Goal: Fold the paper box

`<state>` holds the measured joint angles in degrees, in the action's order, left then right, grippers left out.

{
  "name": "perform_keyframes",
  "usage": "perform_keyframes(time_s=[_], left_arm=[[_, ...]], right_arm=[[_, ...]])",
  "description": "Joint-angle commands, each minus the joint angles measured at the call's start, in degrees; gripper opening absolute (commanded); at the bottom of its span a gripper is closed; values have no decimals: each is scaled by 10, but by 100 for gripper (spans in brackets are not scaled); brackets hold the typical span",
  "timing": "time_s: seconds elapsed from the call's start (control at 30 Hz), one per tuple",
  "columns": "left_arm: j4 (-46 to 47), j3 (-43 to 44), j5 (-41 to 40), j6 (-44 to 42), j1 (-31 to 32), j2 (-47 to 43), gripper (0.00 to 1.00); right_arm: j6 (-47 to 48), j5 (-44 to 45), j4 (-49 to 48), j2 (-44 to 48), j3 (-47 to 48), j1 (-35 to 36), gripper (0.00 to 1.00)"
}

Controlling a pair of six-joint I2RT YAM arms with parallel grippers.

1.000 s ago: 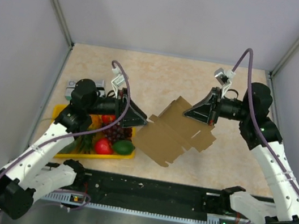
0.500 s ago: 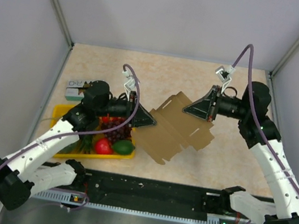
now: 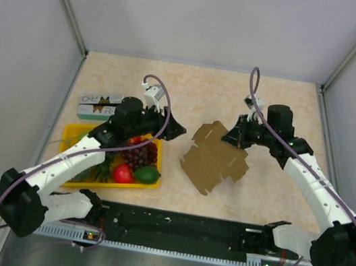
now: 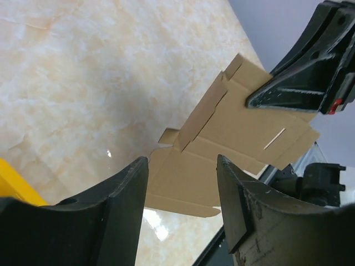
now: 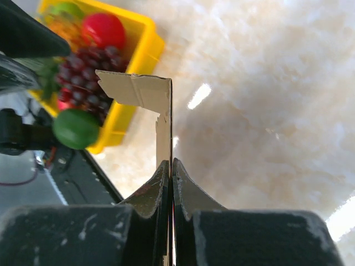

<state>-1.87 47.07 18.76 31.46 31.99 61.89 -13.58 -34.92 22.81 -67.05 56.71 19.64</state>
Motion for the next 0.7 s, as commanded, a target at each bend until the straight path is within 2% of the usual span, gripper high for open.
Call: perform_keyframes(time_s=[0.0,0.07,0.2,0.37,0.47,0.67], left_arm=[[112,-7,12,-5,3,82,56],[134,-6,29,-21,5,109,55],[248,-41,39,-54,17,168,56],[240,11,107,-77,21,250,56],[269,32,147,-70,20,305,55],[276,64,142,-95,20,369,55]], right_arm=[[68,47,-15,-40,-8,0,0],[87,52,-15,-69,-3,1,0],[124,50,-22,-97,0,0,0],[133,19,-46,-115,-3,-18,0],[133,3,-55,-126,-1,-22,0],[133,-34,-71,-123,-14,-22,0]])
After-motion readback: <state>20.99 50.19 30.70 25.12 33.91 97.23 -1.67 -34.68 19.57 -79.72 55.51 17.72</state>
